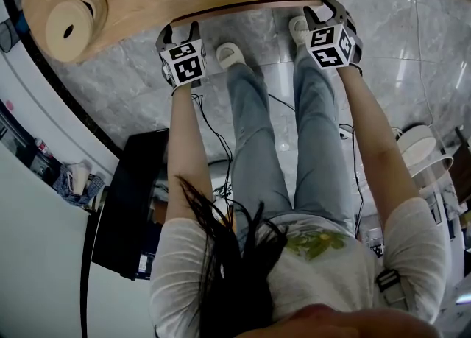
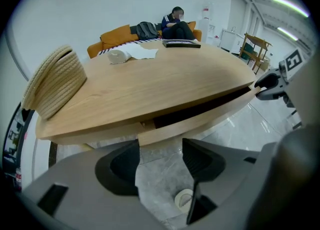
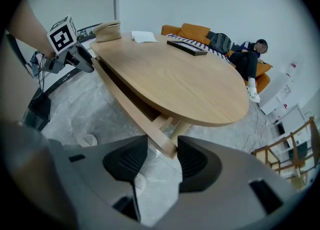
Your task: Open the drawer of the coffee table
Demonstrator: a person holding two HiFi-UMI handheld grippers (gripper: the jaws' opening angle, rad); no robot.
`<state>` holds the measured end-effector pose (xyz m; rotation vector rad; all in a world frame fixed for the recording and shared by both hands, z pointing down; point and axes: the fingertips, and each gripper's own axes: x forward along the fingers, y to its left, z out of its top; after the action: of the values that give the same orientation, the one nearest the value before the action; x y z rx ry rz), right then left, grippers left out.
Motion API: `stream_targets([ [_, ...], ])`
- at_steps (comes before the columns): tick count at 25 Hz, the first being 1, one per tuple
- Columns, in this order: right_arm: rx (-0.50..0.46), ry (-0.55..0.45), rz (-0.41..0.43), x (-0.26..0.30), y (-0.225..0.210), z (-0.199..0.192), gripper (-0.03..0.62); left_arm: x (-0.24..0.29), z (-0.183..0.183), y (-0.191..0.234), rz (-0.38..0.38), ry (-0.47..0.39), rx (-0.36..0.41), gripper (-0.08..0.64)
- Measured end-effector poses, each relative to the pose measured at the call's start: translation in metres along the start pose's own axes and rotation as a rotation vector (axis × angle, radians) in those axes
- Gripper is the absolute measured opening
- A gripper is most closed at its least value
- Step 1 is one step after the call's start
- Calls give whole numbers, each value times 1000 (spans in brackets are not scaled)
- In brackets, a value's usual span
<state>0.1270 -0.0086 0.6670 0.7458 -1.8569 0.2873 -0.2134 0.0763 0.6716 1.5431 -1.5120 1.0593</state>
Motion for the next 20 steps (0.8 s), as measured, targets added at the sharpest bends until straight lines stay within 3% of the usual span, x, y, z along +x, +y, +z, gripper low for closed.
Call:
stream_targets([
  [15, -11, 9, 15, -6, 12, -14, 199, -6, -23, -11, -38, 63, -3, 292],
  [20, -38, 50, 33, -10, 15, -11, 199, -19, -15, -15, -10, 62, -7, 311],
])
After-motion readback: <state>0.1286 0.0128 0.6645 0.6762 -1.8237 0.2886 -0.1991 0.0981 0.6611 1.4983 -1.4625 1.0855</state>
